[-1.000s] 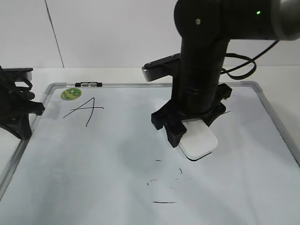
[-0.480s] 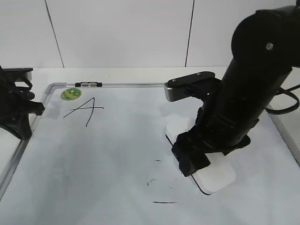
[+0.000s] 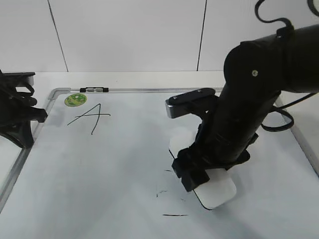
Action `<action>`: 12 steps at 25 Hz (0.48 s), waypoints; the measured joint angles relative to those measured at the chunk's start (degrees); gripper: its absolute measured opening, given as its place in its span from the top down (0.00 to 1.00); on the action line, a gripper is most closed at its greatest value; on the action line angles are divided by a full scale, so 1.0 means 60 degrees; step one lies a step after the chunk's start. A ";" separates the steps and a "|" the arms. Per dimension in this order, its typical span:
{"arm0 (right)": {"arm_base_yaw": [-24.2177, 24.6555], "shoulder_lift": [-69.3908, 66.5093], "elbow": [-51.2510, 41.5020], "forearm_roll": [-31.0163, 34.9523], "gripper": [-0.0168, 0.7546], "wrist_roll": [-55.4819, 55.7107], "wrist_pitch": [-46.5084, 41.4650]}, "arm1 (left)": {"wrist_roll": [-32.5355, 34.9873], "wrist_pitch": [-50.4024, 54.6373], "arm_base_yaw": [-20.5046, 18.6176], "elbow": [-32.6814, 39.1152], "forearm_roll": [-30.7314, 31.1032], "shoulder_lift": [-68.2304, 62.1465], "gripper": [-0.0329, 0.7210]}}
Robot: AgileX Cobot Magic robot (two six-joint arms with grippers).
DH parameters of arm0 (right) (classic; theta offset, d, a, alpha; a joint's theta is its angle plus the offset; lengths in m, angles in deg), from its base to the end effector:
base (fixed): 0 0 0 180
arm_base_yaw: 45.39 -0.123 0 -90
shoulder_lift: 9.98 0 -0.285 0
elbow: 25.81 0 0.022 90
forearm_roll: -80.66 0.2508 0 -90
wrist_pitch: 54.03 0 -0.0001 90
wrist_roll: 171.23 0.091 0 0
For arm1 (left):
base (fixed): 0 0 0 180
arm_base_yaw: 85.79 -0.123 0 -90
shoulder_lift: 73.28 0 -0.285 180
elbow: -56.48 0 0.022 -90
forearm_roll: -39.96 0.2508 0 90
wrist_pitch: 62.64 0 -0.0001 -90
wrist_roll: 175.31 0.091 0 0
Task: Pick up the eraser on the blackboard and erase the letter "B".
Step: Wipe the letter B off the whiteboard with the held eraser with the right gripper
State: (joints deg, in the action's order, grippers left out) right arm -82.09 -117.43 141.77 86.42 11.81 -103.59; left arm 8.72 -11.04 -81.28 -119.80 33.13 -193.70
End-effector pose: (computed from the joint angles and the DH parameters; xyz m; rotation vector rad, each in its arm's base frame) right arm 0.2610 0.2032 0.1999 -0.7819 2.8849 0.2100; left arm 0.3694 -0.0376 0.1559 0.1201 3.0619 -0.1479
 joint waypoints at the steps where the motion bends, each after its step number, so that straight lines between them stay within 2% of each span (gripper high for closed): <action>1: 0.0000 -0.0057 0.0000 0.0000 0.25 0.0000 -0.0163 | 0.0000 0.0015 0.0000 0.0000 0.0000 0.0000 0.91; 12: 0.0000 -0.0382 0.0017 0.0182 0.25 0.0370 -0.0739 | 0.0000 0.0036 0.0000 0.0000 0.0000 0.0000 0.91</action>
State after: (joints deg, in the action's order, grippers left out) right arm -82.09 -119.72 141.87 87.51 14.03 -108.03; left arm 8.72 -10.82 -81.28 -119.80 33.13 -193.70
